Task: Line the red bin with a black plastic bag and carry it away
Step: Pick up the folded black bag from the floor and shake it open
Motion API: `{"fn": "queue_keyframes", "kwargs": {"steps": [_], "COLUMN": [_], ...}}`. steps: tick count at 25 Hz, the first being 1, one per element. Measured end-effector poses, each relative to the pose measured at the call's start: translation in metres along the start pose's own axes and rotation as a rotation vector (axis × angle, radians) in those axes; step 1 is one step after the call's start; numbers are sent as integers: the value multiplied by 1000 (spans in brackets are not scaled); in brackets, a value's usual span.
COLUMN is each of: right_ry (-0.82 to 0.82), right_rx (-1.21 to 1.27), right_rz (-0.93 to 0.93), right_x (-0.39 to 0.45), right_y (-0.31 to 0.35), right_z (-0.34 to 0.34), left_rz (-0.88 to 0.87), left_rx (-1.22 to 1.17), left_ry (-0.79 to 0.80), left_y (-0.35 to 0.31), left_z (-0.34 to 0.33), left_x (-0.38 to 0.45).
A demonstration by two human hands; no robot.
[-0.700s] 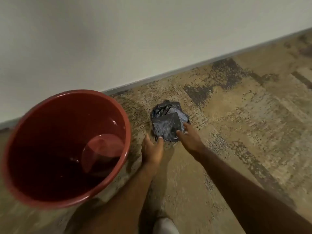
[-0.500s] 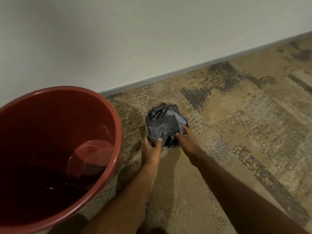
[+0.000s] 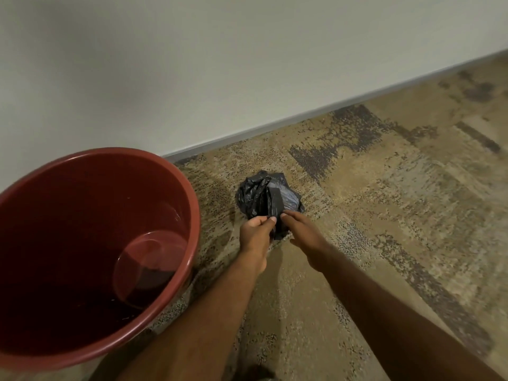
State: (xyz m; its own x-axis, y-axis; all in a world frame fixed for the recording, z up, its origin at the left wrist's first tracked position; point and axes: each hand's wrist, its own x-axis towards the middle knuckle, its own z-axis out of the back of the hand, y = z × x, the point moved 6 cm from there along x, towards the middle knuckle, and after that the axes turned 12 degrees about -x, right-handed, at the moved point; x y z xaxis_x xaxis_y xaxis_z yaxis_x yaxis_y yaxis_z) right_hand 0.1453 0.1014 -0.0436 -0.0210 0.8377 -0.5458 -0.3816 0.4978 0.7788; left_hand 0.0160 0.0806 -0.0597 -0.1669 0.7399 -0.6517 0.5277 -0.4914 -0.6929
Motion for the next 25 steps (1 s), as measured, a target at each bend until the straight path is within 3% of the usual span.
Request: {"fn": "queue_keyframes", "kwargs": {"steps": [7,12,20,25], "right_ry": [38,-45,-168,-250], "right_rx": [72,193,303,573], "right_rz": [114,195,292,215], "right_x": [-51,-96,-153,-167], "right_y": [53,97,174,186], "right_z": [11,33,74,89], "left_rz": [-275,-406,-527,-601], "left_rx": [264,274,117,253], "left_ry": [103,195,143,33], "left_y": [-48,-94,-187,-213], "left_z": [-19,-26,-26,-9], "left_x": [-57,-112,-161,-173]}}
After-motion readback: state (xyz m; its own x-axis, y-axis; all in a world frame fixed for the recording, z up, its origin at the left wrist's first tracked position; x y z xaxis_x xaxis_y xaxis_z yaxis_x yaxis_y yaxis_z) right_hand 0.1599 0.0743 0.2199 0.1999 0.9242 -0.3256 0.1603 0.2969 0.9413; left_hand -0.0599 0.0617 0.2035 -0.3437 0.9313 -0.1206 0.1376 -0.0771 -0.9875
